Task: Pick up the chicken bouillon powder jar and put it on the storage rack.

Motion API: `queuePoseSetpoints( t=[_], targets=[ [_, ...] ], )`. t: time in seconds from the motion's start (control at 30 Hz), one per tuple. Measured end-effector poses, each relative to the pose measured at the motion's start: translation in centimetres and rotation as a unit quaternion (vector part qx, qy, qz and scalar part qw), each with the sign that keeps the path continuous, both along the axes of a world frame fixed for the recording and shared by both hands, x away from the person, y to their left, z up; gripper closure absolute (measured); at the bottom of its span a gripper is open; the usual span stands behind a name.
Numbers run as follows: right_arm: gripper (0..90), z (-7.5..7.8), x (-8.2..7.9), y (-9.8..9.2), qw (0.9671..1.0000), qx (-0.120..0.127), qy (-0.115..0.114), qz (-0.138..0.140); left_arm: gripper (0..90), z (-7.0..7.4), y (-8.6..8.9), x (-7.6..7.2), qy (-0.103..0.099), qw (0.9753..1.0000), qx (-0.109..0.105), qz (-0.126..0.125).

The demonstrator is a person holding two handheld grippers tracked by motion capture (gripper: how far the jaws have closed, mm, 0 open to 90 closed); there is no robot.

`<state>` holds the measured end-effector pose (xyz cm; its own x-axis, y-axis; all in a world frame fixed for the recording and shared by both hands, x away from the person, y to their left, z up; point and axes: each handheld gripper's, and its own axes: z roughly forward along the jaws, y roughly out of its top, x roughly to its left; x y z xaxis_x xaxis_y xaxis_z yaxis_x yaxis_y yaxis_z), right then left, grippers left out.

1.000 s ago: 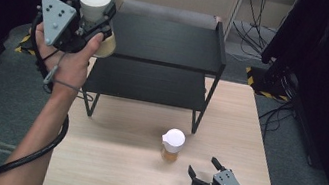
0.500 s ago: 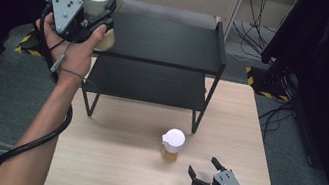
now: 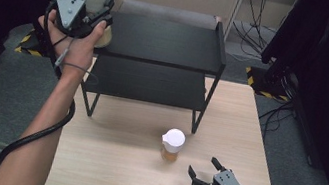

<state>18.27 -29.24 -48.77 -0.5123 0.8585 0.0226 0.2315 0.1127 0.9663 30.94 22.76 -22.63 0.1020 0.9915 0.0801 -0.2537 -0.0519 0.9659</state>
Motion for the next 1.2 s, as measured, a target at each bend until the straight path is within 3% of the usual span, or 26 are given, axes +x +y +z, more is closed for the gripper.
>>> queuePoseSetpoints(
  t=[0.6,1.0,1.2],
  targets=[
    [9.3,0.0,0.0,0.0,1.0,0.0,-0.001,0.001,33.7,0.3,0.5,0.9,0.01,0.9999,-0.011,-0.001],
    [9.4,-0.1,0.0,0.0,1.0,0.0,-0.002,0.001,33.6,-0.3,0.9,1.3,0.019,0.9996,-0.02,0.002],
    [9.4,-0.1,0.0,0.0,1.0,0.0,-0.002,0.001,33.5,-0.6,0.9,1.4,0.014,0.9996,-0.023,0.004]
  ],
)
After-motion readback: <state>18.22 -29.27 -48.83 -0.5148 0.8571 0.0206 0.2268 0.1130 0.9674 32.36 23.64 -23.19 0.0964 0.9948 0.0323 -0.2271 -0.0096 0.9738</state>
